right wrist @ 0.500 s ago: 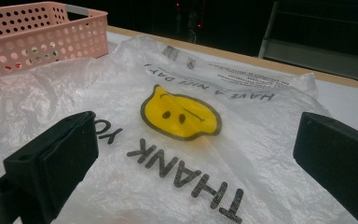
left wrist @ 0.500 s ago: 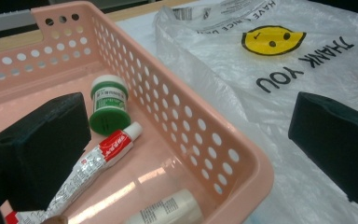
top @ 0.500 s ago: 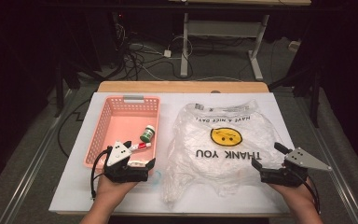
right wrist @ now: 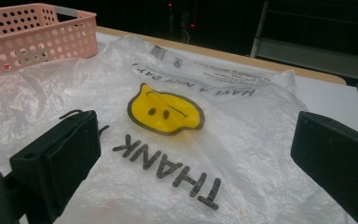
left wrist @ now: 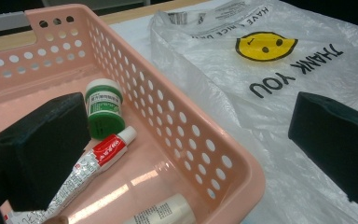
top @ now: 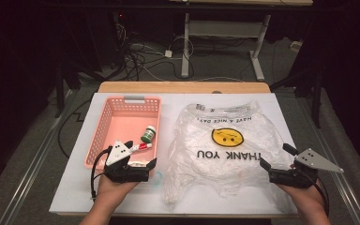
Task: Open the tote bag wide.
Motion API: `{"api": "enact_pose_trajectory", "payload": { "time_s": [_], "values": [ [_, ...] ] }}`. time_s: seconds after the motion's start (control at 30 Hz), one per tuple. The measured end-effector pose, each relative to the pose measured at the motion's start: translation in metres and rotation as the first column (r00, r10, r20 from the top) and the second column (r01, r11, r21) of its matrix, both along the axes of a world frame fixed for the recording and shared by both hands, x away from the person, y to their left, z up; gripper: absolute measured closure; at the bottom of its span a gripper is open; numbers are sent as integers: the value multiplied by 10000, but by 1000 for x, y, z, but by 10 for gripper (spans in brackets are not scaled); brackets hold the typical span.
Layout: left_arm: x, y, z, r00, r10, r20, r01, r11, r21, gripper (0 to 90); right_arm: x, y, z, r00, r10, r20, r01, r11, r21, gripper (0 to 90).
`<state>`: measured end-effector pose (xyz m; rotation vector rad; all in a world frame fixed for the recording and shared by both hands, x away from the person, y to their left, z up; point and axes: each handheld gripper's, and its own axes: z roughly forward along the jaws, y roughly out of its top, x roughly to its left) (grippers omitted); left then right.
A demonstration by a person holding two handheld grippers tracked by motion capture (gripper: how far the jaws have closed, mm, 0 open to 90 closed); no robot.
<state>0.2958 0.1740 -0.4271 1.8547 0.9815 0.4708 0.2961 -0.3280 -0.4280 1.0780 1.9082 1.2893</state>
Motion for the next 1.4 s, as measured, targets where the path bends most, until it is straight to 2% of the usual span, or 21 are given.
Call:
{"api": "enact_pose_trajectory", "payload": {
  "time_s": [0.13, 0.3, 0.33, 0.47, 0.7, 0.77, 0.8, 0.83, 0.87, 1.03, 1.17, 1.23, 1.27, 1.4],
  "values": [
    [0, -1, -1, 10000, 17, -31, -17, 9999, 108, 0, 1, -5, -2, 9999, -22, -130, 22, 10000, -70, 17],
    [-1, 0, -3, 10000, -74, -59, 75, 9998, 198, 0, 5, -16, -2, 9989, -378, -266, 378, 9993, -7, 24],
    [-2, 0, -3, 10000, -57, -61, 59, 9998, 202, 0, 9, -22, -3, 9973, -635, -362, 635, 9980, -32, 33],
    [-4, 4, -3, 10000, 56, -76, -55, 9999, 136, 0, 19, -37, -8, 9912, -1090, -754, 1088, 9940, -77, 58],
    [-6, 4, -4, 9999, 29, -162, -26, 9998, 190, 0, 34, -61, -21, 9708, -1739, -1652, 1723, 9848, -241, 119],
    [-7, 4, -4, 9999, 25, -155, -22, 9998, 179, 0, 36, -64, -22, 9683, -1794, -1738, 1783, 9837, -219, 128],
    [-7, 4, -4, 9999, 22, -156, -19, 9999, 160, 0, 42, -69, -24, 9622, -1912, -1938, 1928, 9812, -111, 145],
    [-8, 5, -5, 9999, 37, -152, -35, 9999, 159, 0, 42, -69, -24, 9622, -1912, -1938, 1928, 9812, -111, 145],
    [-8, 5, -6, 9999, 2, -160, 0, 9999, 131, 0, 50, -71, -24, 9596, -1965, -2015, 1967, 9803, -189, 159],
    [-8, 4, -5, 9999, 31, -152, -29, 9999, 131, 0, 78, -74, -25, 9490, -1910, -2509, 1875, 9815, -382, 204],
    [-8, 2, -4, 9999, -23, -149, 25, 9999, 167, 0, 100, -74, -29, 9322, -1776, -3154, 1731, 9840, -426, 237],
    [-8, 2, -4, 9999, -43, -147, 45, 9999, 146, 0, 104, -73, -30, 9309, -1851, -3151, 1762, 9827, -567, 244],
    [-9, 1, -4, 9999, -66, -125, 68, 9999, 153, 0, 111, -72, -33, 9252, -1805, -3339, 1679, 9836, -667, 245],
    [-9, -2, -4, 9998, -174, -138, 178, 9994, 310, 0, 118, -73, -44, 9103, -1702, -3773, 1576, 9854, -643, 282]
  ]
}}
